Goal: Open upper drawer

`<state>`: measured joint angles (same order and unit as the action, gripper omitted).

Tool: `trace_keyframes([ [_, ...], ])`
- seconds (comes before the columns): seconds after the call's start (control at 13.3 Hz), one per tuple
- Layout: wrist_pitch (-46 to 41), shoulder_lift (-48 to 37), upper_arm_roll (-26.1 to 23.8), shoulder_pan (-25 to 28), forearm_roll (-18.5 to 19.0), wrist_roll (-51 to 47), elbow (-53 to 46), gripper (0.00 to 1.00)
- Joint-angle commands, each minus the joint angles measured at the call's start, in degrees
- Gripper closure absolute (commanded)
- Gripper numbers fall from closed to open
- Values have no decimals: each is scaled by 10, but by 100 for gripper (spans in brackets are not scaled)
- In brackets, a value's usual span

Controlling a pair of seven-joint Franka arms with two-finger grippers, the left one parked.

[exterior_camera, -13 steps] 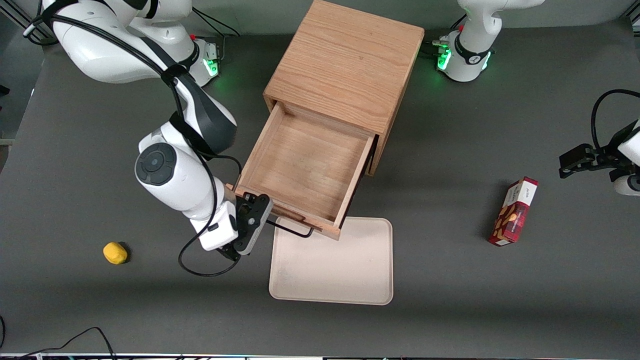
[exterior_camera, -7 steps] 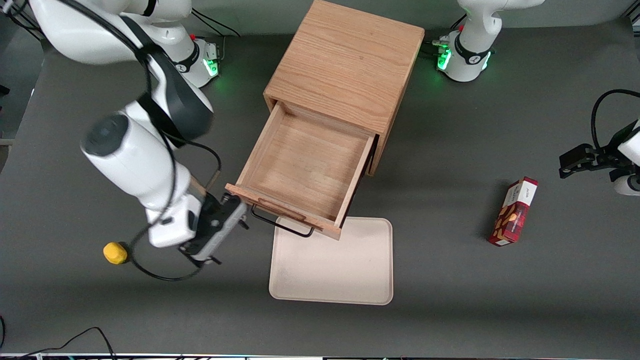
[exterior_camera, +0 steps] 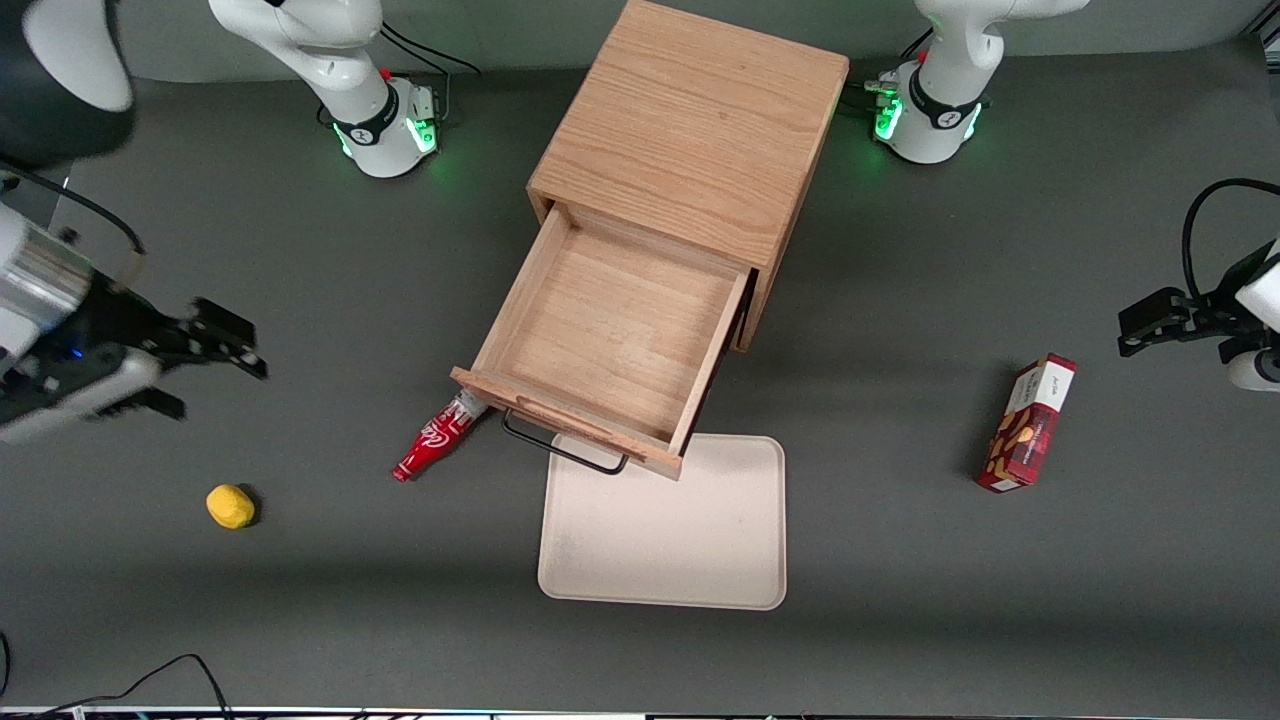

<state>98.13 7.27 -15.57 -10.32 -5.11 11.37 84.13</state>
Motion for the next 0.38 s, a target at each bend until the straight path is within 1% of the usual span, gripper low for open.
trace_keyframes([
  [0.0, 3, -100, 4, -4, 44, -95, 123, 0],
  [0.07, 1, -124, 4, -9, 56, -118, 160, 0],
  [0.15, 4, -147, 4, -22, 56, -129, 188, 0],
  [0.3, 3, -152, 4, -26, 56, -125, 185, 0],
])
